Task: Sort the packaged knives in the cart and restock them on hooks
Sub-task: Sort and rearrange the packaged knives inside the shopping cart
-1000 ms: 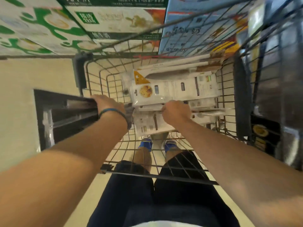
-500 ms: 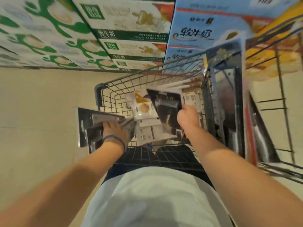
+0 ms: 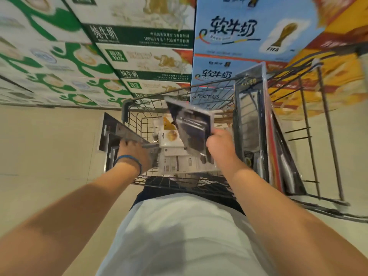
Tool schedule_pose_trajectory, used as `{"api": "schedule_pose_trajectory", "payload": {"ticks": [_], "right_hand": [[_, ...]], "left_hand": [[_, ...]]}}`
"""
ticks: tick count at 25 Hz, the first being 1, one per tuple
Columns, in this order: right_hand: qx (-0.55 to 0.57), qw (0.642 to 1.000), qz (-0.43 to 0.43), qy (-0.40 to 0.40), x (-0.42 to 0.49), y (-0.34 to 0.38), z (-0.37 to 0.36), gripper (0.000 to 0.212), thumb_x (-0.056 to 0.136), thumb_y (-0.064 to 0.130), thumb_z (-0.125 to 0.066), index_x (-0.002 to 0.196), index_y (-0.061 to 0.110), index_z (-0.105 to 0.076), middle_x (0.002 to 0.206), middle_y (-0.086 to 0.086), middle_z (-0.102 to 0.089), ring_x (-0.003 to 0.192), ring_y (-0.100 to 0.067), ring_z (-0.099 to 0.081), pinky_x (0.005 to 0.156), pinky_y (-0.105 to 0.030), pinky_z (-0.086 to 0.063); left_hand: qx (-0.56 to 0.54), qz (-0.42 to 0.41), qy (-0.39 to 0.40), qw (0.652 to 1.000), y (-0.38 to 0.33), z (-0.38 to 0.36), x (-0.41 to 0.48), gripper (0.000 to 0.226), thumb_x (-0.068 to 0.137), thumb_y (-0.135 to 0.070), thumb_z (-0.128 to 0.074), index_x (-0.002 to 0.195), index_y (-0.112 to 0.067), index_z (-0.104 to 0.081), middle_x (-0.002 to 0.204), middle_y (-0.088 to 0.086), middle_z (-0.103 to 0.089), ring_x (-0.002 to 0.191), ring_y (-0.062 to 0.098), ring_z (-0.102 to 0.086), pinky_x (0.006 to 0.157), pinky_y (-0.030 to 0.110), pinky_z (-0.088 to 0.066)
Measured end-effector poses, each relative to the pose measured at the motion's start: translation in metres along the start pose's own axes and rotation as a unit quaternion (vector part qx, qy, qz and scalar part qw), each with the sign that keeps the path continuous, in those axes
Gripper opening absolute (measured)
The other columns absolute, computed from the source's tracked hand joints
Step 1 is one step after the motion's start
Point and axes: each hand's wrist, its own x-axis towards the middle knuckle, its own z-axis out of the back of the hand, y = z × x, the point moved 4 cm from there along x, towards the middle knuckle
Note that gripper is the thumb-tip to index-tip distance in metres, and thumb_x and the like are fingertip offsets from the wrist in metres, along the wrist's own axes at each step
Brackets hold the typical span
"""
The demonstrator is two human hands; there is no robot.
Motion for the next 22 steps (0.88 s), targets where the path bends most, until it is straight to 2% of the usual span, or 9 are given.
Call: {"api": "schedule_pose_trajectory", "payload": {"ticks": [4, 7, 10, 13, 15, 17, 19, 21, 22], "right_hand": [[0.11, 0.994, 0.018, 0.023, -0.019, 0.036, 0.025, 0.042, 0.079, -0.011, -0.048, 0.067, 0.022, -0.071, 0.066, 0.01, -0.069, 0.072, -0.01, -0.064, 0.049, -0.021, -0.045], [0.135, 0.988, 0.045, 0.062, -0.033, 0.047, 0.034, 0.043, 0.08, -0.015, -0.045, 0.069, 0.017, -0.07, 0.063, 0.01, -0.07, 0.062, -0.005, -0.067, 0.037, -0.014, -0.045], [0.145, 0.989, 0.019, 0.023, -0.035, 0.049, 0.047, 0.05, 0.08, -0.017, -0.044, 0.064, 0.021, -0.073, 0.06, 0.015, -0.07, 0.057, -0.007, -0.065, 0.03, -0.015, -0.041], [0.204, 0.977, 0.053, 0.0, -0.038, 0.05, 0.066, 0.045, 0.075, -0.013, -0.047, 0.069, 0.021, -0.076, 0.073, 0.01, -0.075, 0.073, -0.01, -0.07, 0.046, -0.021, -0.052], [0.246, 0.965, 0.085, -0.018, -0.048, 0.058, 0.079, 0.036, 0.059, -0.004, -0.048, 0.062, 0.021, -0.074, 0.068, 0.007, -0.072, 0.079, -0.019, -0.066, 0.061, -0.026, -0.051], [0.281, 0.955, 0.079, -0.05, -0.05, 0.067, 0.094, 0.028, 0.045, -0.002, -0.046, 0.052, 0.017, -0.065, 0.059, 0.002, -0.061, 0.075, -0.028, -0.054, 0.065, -0.032, -0.041], [0.312, 0.945, 0.08, -0.057, -0.053, 0.084, 0.105, 0.024, 0.042, -0.004, -0.044, 0.051, 0.014, -0.057, 0.067, -0.008, -0.056, 0.074, -0.032, -0.049, 0.062, -0.032, -0.039], [0.354, 0.93, 0.089, -0.036, -0.055, 0.105, 0.117, 0.033, 0.046, -0.007, -0.042, 0.06, 0.013, -0.063, 0.077, -0.011, -0.061, 0.075, -0.031, -0.057, 0.061, -0.03, -0.049], [0.377, 0.921, 0.092, -0.025, -0.055, 0.115, 0.125, 0.039, 0.052, -0.011, -0.04, 0.067, 0.013, -0.067, 0.081, -0.011, -0.063, 0.075, -0.029, -0.06, 0.059, -0.028, -0.053]], "left_hand": [[-0.026, -0.004, -0.034, 0.999, 0.015, 0.024, 0.0, 0.059, 0.088, -0.058, -0.026, 0.131, -0.027, -0.053, 0.131, 0.003, -0.06, 0.121, 0.026, -0.053, 0.102, 0.042, -0.037], [0.027, 0.001, -0.037, 0.999, 0.021, 0.036, -0.001, 0.054, 0.092, -0.054, -0.028, 0.128, -0.026, -0.056, 0.133, 0.003, -0.059, 0.124, 0.026, -0.049, 0.107, 0.042, -0.031], [0.02, 0.014, -0.048, 0.999, 0.028, 0.045, 0.005, 0.049, 0.094, -0.048, -0.03, 0.131, -0.026, -0.055, 0.138, 0.001, -0.056, 0.132, 0.025, -0.042, 0.112, 0.043, -0.025], [-0.018, 0.057, 0.0, 0.998, 0.033, 0.045, 0.01, 0.053, 0.095, -0.047, -0.031, 0.14, -0.025, -0.048, 0.148, 0.001, -0.045, 0.142, 0.025, -0.028, 0.115, 0.045, -0.022], [-0.028, 0.068, 0.01, 0.997, 0.028, 0.051, 0.007, 0.053, 0.094, -0.05, -0.032, 0.137, -0.026, -0.05, 0.147, 0.003, -0.046, 0.138, 0.026, -0.035, 0.113, 0.048, -0.027], [-0.112, -0.012, -0.035, 0.993, 0.005, 0.076, 0.002, 0.059, 0.091, -0.063, -0.036, 0.138, -0.029, -0.048, 0.146, 0.002, -0.047, 0.13, 0.025, -0.045, 0.109, 0.044, -0.037], [-0.34, -0.106, -0.095, 0.93, -0.025, 0.123, -0.014, 0.071, 0.081, -0.077, -0.049, 0.141, -0.042, -0.038, 0.14, -0.014, -0.05, 0.119, 0.014, -0.054, 0.096, 0.033, -0.046], [-0.584, -0.144, -0.156, 0.784, -0.046, 0.178, -0.03, 0.064, 0.067, -0.078, -0.065, 0.122, -0.049, -0.047, 0.114, -0.028, -0.061, 0.094, 0.002, -0.064, 0.077, 0.026, -0.052], [-0.673, -0.144, -0.162, 0.707, -0.054, 0.199, -0.033, 0.059, 0.066, -0.07, -0.073, 0.113, -0.042, -0.053, 0.106, -0.021, -0.067, 0.087, 0.008, -0.068, 0.073, 0.033, -0.056]]}}
